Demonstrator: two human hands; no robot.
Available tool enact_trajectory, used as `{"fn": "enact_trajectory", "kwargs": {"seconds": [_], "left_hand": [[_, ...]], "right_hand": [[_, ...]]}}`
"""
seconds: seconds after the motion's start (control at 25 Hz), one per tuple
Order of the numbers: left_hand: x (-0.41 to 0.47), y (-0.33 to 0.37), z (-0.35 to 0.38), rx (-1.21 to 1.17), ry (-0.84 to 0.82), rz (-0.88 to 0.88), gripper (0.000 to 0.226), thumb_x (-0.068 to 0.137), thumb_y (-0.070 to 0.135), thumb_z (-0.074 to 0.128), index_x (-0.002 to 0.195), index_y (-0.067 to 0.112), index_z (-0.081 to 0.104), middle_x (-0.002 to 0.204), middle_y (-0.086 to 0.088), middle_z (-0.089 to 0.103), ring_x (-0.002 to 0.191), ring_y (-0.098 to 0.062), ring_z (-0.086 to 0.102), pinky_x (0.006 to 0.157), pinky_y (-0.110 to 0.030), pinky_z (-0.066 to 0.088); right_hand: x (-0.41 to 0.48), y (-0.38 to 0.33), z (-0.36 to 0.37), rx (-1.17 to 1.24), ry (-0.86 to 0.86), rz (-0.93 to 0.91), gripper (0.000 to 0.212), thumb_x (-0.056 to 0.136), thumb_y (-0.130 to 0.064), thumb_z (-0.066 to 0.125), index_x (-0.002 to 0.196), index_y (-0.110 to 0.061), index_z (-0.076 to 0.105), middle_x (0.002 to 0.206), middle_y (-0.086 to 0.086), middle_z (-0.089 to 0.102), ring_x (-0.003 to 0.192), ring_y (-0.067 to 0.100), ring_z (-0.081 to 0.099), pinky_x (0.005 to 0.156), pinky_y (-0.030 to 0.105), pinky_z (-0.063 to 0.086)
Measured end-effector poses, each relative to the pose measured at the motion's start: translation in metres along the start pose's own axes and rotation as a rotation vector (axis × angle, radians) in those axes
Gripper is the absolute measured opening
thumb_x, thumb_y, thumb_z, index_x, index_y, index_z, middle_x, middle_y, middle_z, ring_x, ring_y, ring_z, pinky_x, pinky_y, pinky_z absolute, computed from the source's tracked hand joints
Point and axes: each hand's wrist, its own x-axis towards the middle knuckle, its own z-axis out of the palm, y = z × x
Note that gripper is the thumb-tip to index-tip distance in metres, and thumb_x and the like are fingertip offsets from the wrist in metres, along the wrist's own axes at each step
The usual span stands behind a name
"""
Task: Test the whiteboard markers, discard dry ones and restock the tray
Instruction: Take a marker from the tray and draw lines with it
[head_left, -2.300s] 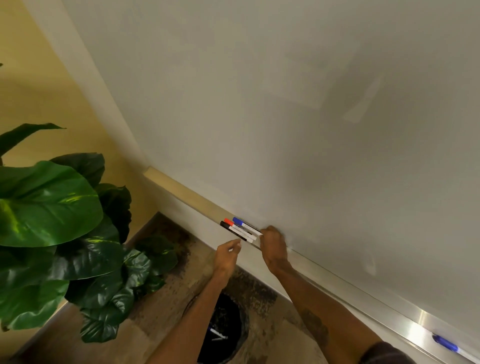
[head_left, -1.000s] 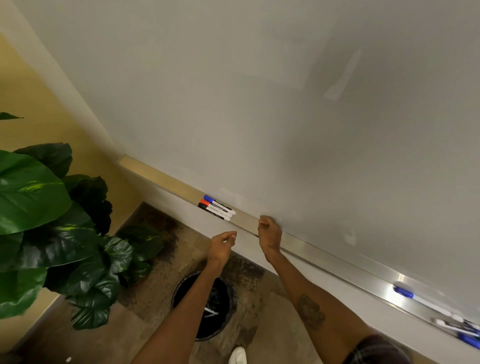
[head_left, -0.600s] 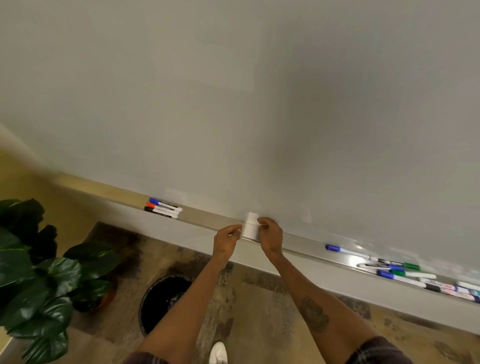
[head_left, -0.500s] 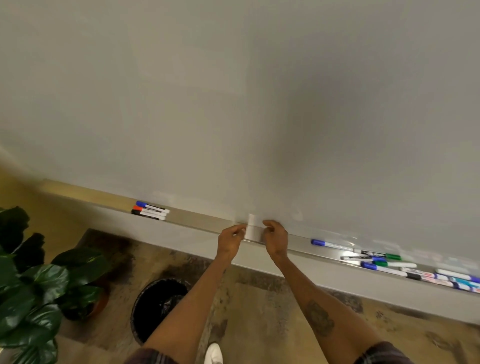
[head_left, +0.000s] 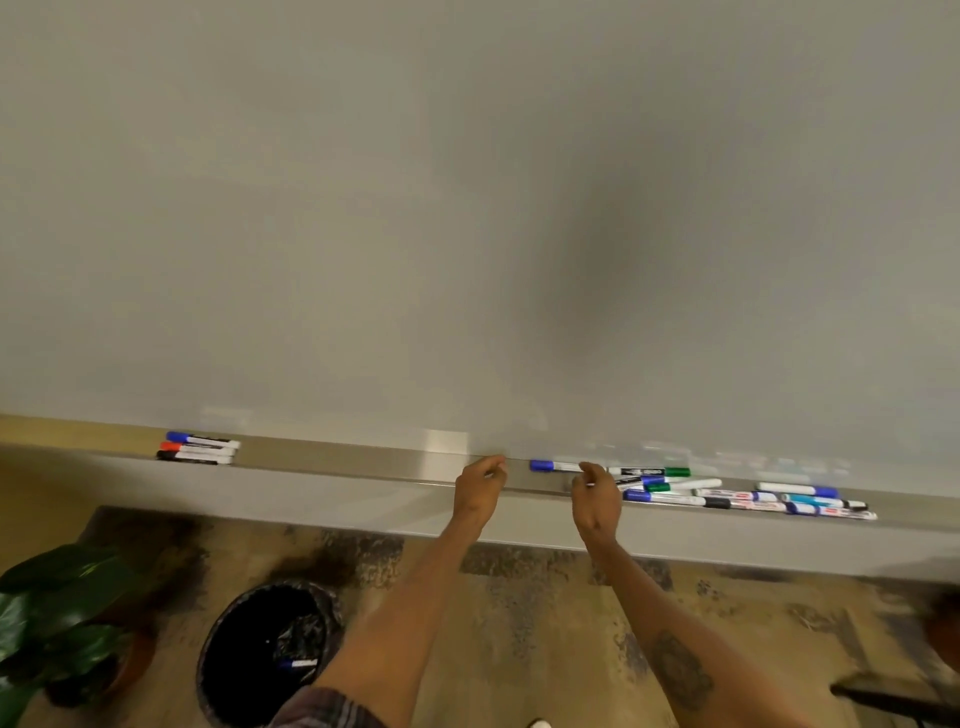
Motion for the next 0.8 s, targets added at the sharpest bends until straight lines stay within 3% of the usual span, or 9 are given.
{"fn": "enact_trajectory", "kwargs": {"seconds": [0.12, 0.2, 0.28, 0.36, 0.44, 0.6, 0.8], "left_hand": [[0.003, 0.001, 0.031, 0.049, -0.004, 0.0, 0.022, 0.094, 0.016, 0.056, 0.084, 0.035, 0.061, 0.098, 0.002, 0.062, 0.093, -0.02, 0.059, 0.084, -0.036, 0.051], [0.008, -0.002, 0.047, 0.098, -0.02, -0.015, 0.024, 0.095, 0.014, 0.051, 0.079, 0.03, 0.056, 0.093, 0.0, 0.058, 0.088, -0.02, 0.056, 0.076, -0.031, 0.046], [0.015, -0.007, 0.061, 0.134, -0.042, -0.037, 0.017, 0.098, 0.015, 0.049, 0.105, 0.02, 0.064, 0.104, -0.005, 0.064, 0.096, -0.023, 0.061, 0.083, -0.031, 0.051], [0.022, -0.009, 0.072, 0.166, -0.038, -0.073, 0.033, 0.1, 0.019, 0.048, 0.132, 0.017, 0.057, 0.126, -0.009, 0.063, 0.114, -0.029, 0.061, 0.101, -0.041, 0.052], [0.026, -0.008, 0.08, 0.172, -0.027, -0.099, 0.044, 0.101, 0.02, 0.048, 0.145, 0.019, 0.047, 0.137, -0.008, 0.057, 0.121, -0.03, 0.057, 0.105, -0.046, 0.049], [0.03, -0.009, 0.087, 0.121, -0.019, -0.13, 0.05, 0.101, 0.02, 0.049, 0.15, 0.02, 0.041, 0.144, -0.006, 0.051, 0.125, -0.028, 0.054, 0.107, -0.046, 0.047], [0.035, -0.013, 0.088, 0.108, 0.016, -0.137, 0.049, 0.1, 0.019, 0.052, 0.148, 0.018, 0.043, 0.144, -0.007, 0.052, 0.125, -0.028, 0.055, 0.107, -0.045, 0.047]], "right_hand": [[0.017, 0.021, -0.016, -0.019, -0.091, 0.092, 0.044, 0.099, -0.018, 0.051, 0.142, -0.006, 0.046, 0.118, 0.018, 0.065, 0.108, 0.034, 0.061, 0.1, 0.046, 0.049], [0.031, 0.036, -0.017, -0.01, -0.149, 0.126, 0.049, 0.098, -0.021, 0.052, 0.144, -0.009, 0.043, 0.115, 0.018, 0.066, 0.105, 0.035, 0.062, 0.096, 0.051, 0.051], [0.047, 0.054, -0.013, 0.016, -0.191, 0.144, 0.051, 0.097, -0.022, 0.053, 0.145, -0.011, 0.042, 0.118, 0.018, 0.064, 0.106, 0.036, 0.062, 0.095, 0.053, 0.052], [0.047, 0.051, -0.018, 0.039, -0.216, 0.15, 0.049, 0.097, -0.019, 0.053, 0.143, -0.009, 0.043, 0.116, 0.018, 0.064, 0.104, 0.033, 0.062, 0.094, 0.052, 0.053], [0.043, 0.039, -0.026, 0.084, -0.232, 0.139, 0.04, 0.098, -0.014, 0.051, 0.137, -0.006, 0.047, 0.107, 0.019, 0.064, 0.094, 0.029, 0.06, 0.089, 0.047, 0.054], [0.043, 0.03, -0.03, 0.144, -0.25, 0.155, 0.031, 0.099, -0.008, 0.047, 0.128, 0.001, 0.049, 0.098, 0.012, 0.057, 0.09, 0.026, 0.056, 0.088, 0.047, 0.054], [0.042, 0.019, -0.028, 0.289, -0.218, 0.25, 0.034, 0.1, -0.004, 0.045, 0.134, -0.002, 0.046, 0.107, 0.01, 0.053, 0.099, 0.027, 0.056, 0.085, 0.039, 0.052]]}}
